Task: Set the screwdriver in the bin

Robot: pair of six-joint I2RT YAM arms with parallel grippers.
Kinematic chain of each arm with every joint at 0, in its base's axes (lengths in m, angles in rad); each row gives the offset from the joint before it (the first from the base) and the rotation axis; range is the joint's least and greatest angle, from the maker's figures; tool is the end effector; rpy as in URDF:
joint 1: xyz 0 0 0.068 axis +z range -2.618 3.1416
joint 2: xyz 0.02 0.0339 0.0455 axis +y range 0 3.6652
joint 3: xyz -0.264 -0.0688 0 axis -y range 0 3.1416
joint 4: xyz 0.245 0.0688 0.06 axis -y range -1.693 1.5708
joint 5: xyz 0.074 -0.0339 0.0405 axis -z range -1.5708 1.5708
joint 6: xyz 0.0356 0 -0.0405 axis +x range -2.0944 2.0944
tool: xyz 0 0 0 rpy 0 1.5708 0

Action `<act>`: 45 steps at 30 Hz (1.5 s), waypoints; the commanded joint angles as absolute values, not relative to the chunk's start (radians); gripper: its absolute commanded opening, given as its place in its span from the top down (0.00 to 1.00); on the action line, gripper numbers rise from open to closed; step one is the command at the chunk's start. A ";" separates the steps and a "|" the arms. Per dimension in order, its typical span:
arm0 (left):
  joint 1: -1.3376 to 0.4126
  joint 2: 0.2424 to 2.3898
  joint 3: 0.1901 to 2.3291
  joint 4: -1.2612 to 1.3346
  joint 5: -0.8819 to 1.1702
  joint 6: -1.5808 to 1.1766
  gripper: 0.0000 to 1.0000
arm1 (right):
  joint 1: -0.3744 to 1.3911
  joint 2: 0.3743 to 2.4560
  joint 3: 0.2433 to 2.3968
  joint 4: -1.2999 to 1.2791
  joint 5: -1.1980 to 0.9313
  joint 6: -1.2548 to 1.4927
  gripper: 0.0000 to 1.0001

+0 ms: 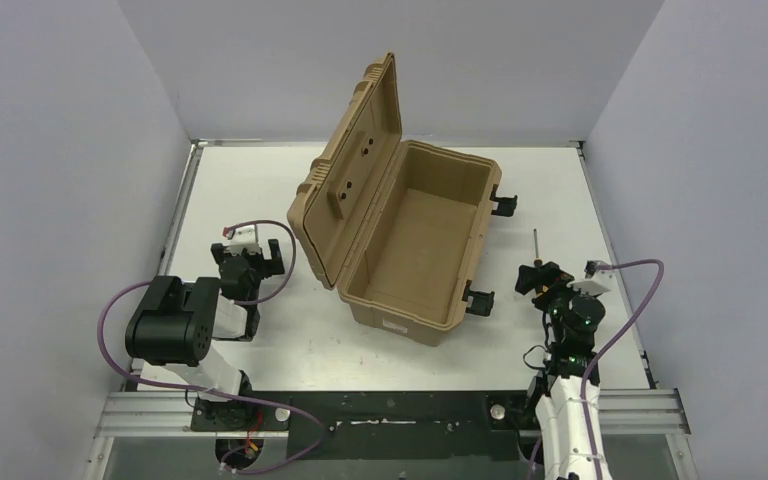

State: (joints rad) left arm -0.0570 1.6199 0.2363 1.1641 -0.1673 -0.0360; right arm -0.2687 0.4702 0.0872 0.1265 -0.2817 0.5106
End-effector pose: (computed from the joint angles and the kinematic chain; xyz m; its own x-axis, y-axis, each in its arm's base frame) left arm 0.2439 -0.0080 0.1239 -0.2134 -0.0234 -0.9767 -0.1138 0.9935 0.0011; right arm 0.1366 -0.0274 0.1698 -0.2155 0.5462 -0.8094 0.1158 0.8374 0.5342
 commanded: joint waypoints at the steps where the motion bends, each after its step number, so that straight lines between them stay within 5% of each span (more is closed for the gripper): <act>1: -0.058 1.615 0.253 1.217 -0.161 -0.028 0.03 | -0.270 0.504 0.146 0.188 -0.224 0.486 0.00; 17: -0.058 1.615 0.253 1.218 -0.160 -0.028 0.03 | -0.261 1.255 0.883 -0.388 -0.068 0.210 0.02; 34: -0.058 1.615 0.253 1.218 -0.160 -0.028 0.03 | -0.150 1.656 0.933 -0.473 0.035 0.198 0.14; 36: -0.058 1.615 0.253 1.219 -0.160 -0.029 0.03 | -0.152 1.681 0.940 -0.475 0.022 0.191 0.24; 40: -0.058 1.615 0.253 1.218 -0.160 -0.028 0.03 | -0.152 1.698 0.950 -0.479 -0.031 0.180 0.82; 42: -0.058 1.615 0.253 1.218 -0.160 -0.028 0.03 | -0.152 1.686 0.961 -0.485 -0.039 0.175 0.99; 45: -0.058 1.617 0.253 1.219 -0.160 -0.028 0.03 | -0.150 1.653 1.015 -0.521 -0.038 0.171 1.00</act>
State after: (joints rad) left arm -0.0570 1.6199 0.2363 1.1641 -0.1673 -0.0360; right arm -0.1493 1.6669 0.9504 -0.4770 -0.0475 0.1886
